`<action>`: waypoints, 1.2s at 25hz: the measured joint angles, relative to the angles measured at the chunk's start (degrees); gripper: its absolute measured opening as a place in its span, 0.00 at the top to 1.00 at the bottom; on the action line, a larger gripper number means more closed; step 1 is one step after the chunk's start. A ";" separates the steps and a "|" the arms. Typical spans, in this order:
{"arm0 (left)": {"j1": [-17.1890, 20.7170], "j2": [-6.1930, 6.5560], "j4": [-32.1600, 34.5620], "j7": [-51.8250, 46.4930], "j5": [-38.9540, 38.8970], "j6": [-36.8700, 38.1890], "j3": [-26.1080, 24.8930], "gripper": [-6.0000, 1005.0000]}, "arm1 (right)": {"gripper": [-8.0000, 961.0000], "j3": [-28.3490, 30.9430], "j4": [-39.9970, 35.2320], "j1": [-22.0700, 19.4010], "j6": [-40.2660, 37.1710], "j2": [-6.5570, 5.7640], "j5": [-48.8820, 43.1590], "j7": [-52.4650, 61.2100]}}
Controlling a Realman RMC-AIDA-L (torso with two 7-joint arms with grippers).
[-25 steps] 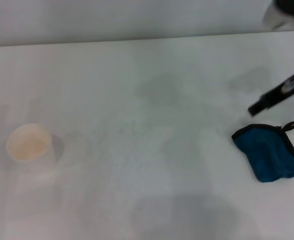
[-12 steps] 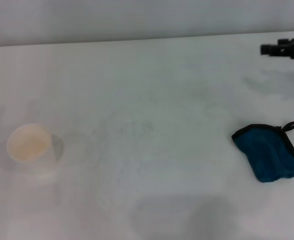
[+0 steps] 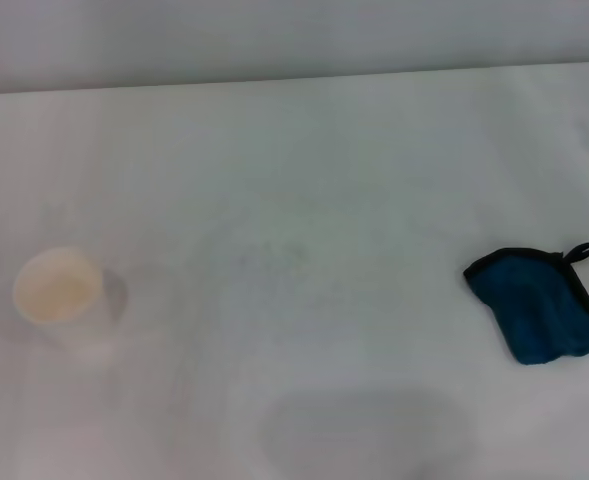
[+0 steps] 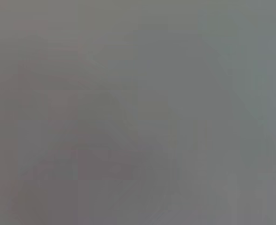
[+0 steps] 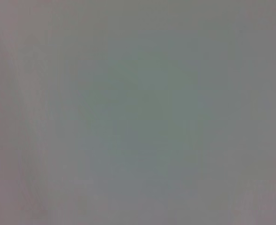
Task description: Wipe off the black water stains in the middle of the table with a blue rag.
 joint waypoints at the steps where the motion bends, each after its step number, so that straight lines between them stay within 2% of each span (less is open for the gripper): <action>1: 0.03 -0.01 0.03 0.02 0.00 -0.46 0.03 0.12 | 0.27 0.05 2.70 -0.24 -0.54 0.41 3.68 -6.20; 3: 0.03 -0.06 0.48 0.22 0.01 -1.23 0.08 0.12 | 0.27 0.07 8.67 -0.32 -0.21 0.84 10.30 -17.32; 5: -0.15 -0.07 1.38 0.73 0.03 -2.03 0.10 0.12 | 0.27 0.14 18.51 -0.19 1.76 0.88 21.87 -32.70; 6: -0.27 -0.08 1.71 1.08 0.05 -2.44 0.10 0.12 | 0.27 0.14 18.51 -0.19 1.76 0.88 21.87 -32.70; 8: -0.45 -0.08 2.09 1.59 0.10 -3.22 0.16 0.12 | 0.27 0.17 24.96 0.35 2.28 1.02 29.84 -41.14; 11: -0.61 -0.11 2.45 2.06 0.14 -3.57 0.18 0.12 | 0.27 0.19 29.84 0.96 2.06 1.21 35.86 -47.32; 21: -1.51 -0.19 4.88 4.22 -0.28 -3.53 -0.27 0.12 | 0.28 0.38 30.08 0.61 1.58 1.25 36.35 -51.72; 26: -2.52 -0.04 4.52 5.02 3.70 -4.75 0.86 0.12 | 0.28 0.48 29.83 0.47 1.17 1.25 36.38 -52.56; 30: -2.81 -0.17 4.85 5.09 3.71 -4.92 0.86 0.12 | 0.28 0.60 29.80 0.58 0.61 1.25 36.40 -53.82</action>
